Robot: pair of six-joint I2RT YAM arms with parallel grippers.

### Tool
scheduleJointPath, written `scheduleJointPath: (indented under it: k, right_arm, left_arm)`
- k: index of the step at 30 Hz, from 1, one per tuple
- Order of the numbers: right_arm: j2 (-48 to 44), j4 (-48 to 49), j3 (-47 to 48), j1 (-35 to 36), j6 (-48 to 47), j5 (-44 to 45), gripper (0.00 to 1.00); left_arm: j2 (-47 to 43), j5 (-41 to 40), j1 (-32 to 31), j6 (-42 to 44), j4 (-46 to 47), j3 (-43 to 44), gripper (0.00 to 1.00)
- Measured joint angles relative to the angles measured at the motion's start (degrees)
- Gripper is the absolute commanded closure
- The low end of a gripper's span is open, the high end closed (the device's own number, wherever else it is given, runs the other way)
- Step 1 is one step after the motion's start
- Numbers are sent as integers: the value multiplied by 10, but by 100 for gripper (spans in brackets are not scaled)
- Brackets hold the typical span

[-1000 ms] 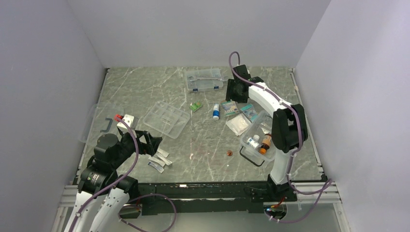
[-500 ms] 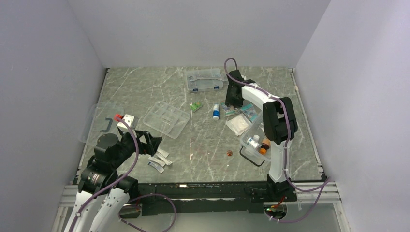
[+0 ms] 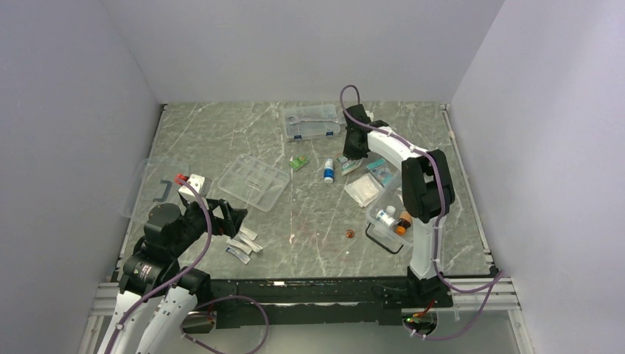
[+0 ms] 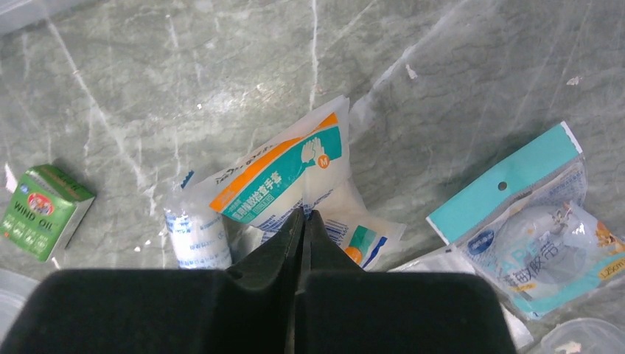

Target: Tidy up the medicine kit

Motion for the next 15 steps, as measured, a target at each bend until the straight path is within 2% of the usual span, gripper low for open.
scheduleJointPath:
  k: [7,15]
  right_arm:
    - [-60,-26,6,14,-16,9,100]
    - [-220,-27,-18,15,-66,31,100]
  left_arm:
    - [0,0,0,0,0,0,1]
    - [0,0,0,0,0,0,1]
